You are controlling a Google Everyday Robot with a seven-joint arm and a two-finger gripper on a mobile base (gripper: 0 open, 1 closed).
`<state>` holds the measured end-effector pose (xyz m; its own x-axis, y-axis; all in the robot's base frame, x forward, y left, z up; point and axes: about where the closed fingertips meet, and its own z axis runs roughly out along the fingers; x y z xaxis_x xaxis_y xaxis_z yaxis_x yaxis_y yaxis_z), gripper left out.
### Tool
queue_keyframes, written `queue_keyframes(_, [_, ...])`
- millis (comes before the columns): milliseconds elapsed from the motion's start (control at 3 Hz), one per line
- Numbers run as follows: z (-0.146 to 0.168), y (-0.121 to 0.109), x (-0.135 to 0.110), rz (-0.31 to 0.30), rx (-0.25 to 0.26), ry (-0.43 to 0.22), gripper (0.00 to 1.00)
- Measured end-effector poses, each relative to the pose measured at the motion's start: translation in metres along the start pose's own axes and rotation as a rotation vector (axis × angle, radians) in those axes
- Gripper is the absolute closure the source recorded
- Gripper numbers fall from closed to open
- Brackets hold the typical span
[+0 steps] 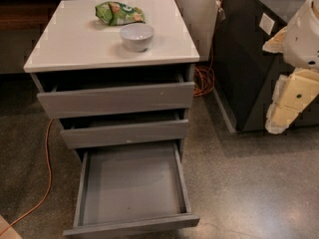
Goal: Close bottom drawer
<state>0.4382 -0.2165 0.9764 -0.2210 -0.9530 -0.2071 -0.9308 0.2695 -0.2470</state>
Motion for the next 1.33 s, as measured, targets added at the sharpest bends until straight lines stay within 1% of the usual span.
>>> queue_keyframes(333, [0.005, 0.002, 0.0, -0.009, -0.007, -0.008, 0.0])
queue_keyframes(667, [0.036, 0.012, -0.001, -0.066, -0.055, -0.055, 0.0])
queue_keyframes(1000, [0.065, 0.019, -0.001, -0.102, -0.096, -0.082, 0.0])
queue_keyframes(1333, [0.096, 0.028, -0.003, -0.123, -0.132, -0.1, 0.0])
